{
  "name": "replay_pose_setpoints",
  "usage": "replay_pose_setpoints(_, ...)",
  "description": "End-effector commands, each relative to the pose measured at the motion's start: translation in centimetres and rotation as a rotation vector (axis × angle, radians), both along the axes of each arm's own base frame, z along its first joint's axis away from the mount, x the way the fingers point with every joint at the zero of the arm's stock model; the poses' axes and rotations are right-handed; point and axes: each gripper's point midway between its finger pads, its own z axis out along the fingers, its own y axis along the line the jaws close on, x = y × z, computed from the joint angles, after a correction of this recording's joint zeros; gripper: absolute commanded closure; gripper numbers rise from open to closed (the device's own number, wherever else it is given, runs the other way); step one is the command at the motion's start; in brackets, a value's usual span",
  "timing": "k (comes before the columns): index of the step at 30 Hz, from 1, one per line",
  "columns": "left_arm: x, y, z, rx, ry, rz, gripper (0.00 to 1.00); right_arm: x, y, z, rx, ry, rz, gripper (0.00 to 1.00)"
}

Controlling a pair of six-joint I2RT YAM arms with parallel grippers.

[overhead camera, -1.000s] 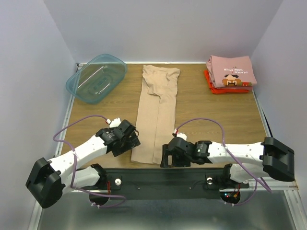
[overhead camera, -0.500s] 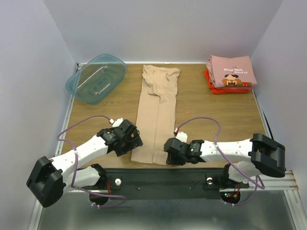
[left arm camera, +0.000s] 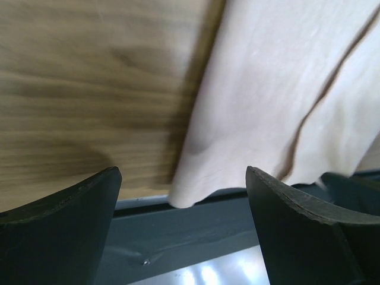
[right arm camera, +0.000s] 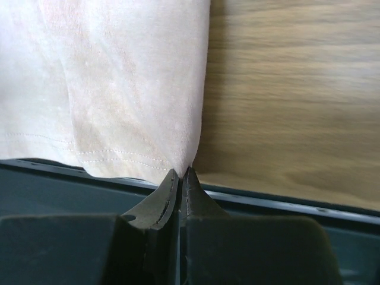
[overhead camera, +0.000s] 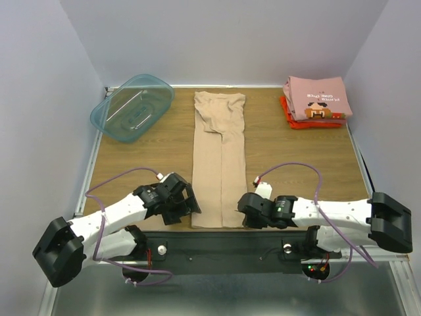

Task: Fold and stack the t-shirts
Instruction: Fold the tshirt

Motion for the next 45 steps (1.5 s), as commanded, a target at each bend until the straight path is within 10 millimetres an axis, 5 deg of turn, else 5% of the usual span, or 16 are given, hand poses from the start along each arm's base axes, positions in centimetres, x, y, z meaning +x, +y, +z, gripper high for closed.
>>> replay_pose_setpoints(1,-1.9,-1.4,-0.2,-0.050,0.044,-0.051,0.01,-0.1,-2.8,0.2,-0.071,-0.018,-0.044,1.00)
replay_pose_setpoints(7,-4.3,-2.3,-1.3,-0.015,0.103,-0.104,0.06,-0.2,-2.3,0.3,-0.065,-0.009,-0.041,1.00)
replay_pose_setpoints(10,-4.7,-2.5,-1.6,-0.020,0.121,-0.115,0.30,-0.1,-2.2,0.3,-0.075,-0.007,-0.036,1.00)
replay_pose_setpoints(11,-4.7,-2.5,-1.6,-0.017,0.118,-0.119,0.49,-0.2,-2.1,0.3,-0.074,-0.004,-0.034,1.00)
replay_pose_setpoints(16,-4.2,-2.5,-1.6,-0.007,0.091,-0.103,0.86,-0.2,-2.1,0.4,-0.064,-0.001,-0.040,1.00)
replay_pose_setpoints(17,-4.0,-2.7,-1.4,-0.012,0.082,-0.103,1.00,-0.3,-2.1,0.4,-0.060,0.001,-0.040,1.00)
replay_pose_setpoints(24,-2.5,-3.8,0.0,-0.027,0.010,-0.135,1.00,0.6,-1.9,1.3,-0.062,-0.055,-0.020,1.00)
replay_pose_setpoints(31,0.4,-5.1,3.7,-0.060,-0.134,-0.108,1.00,3.0,-1.1,3.9,-0.064,-0.175,-0.019,1.00)
replay_pose_setpoints(37,4.1,-5.9,6.9,-0.044,-0.278,-0.061,1.00,7.5,-1.2,6.1,-0.122,-0.264,-0.079,1.00)
replay_pose_setpoints(45,11.6,-4.9,9.0,0.012,-0.407,0.042,1.00,16.2,-2.0,10.6,-0.219,-0.444,-0.212,1.00)
